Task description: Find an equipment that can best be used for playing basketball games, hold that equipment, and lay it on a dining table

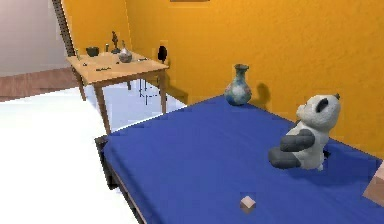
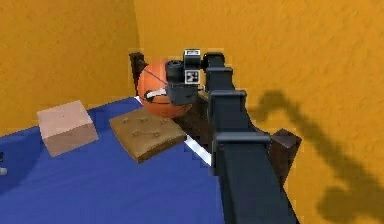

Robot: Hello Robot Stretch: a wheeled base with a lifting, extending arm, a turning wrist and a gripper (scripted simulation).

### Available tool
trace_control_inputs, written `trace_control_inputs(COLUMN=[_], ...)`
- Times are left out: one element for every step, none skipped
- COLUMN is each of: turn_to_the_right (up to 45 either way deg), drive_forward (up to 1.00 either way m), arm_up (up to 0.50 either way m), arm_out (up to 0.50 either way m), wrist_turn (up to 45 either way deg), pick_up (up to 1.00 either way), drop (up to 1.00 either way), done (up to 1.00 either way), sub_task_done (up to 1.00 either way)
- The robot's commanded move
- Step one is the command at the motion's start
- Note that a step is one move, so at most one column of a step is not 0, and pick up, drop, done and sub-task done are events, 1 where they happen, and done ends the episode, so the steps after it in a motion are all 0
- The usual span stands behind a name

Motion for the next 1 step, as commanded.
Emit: trace_control_inputs(turn_to_the_right=[0.0], drive_forward=[0.00], arm_up=[0.00], arm_out=[0.00], wrist_turn=[-45.0], pick_up=[0.00], drop=[0.00], done=[0.00], sub_task_done=[0.00])
